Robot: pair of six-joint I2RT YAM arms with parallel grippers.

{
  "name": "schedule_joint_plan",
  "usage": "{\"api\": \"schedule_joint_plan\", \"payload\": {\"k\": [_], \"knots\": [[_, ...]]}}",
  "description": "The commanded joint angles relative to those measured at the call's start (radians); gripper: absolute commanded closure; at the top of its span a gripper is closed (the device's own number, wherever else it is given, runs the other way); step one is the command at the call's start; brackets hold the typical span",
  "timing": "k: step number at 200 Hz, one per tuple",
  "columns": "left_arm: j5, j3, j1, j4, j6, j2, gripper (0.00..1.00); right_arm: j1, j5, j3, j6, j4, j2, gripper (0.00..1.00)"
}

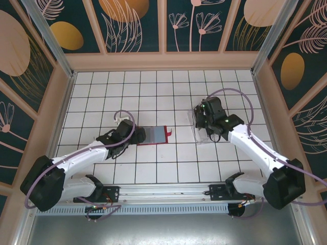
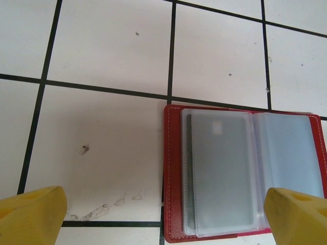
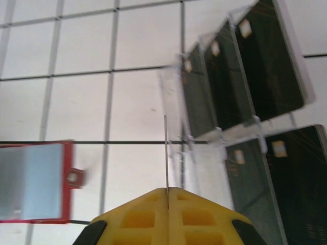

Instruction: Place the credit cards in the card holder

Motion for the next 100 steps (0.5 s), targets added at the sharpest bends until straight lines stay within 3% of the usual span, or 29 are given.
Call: {"api": "schedule_joint_plan", "payload": {"k": [1, 44, 100], "knots": [[-0.037, 0.038, 0.001, -0.044, 0.033, 0.033, 0.01, 0.018, -0.113, 0.006, 0.073, 0.088, -0.027, 1.00], [-0.096, 0.077, 0.004, -0.060, 0.068, 0.100, 0.01, 0.124, -0.273, -0.149, 0.248, 0.504, 0.017, 1.00], [-0.090, 0.119, 0.049, -0.062, 0.089, 0.200, 0.01, 0.270, -0.293, -0.230, 0.374, 0.936, 0.320, 1.00]]}}
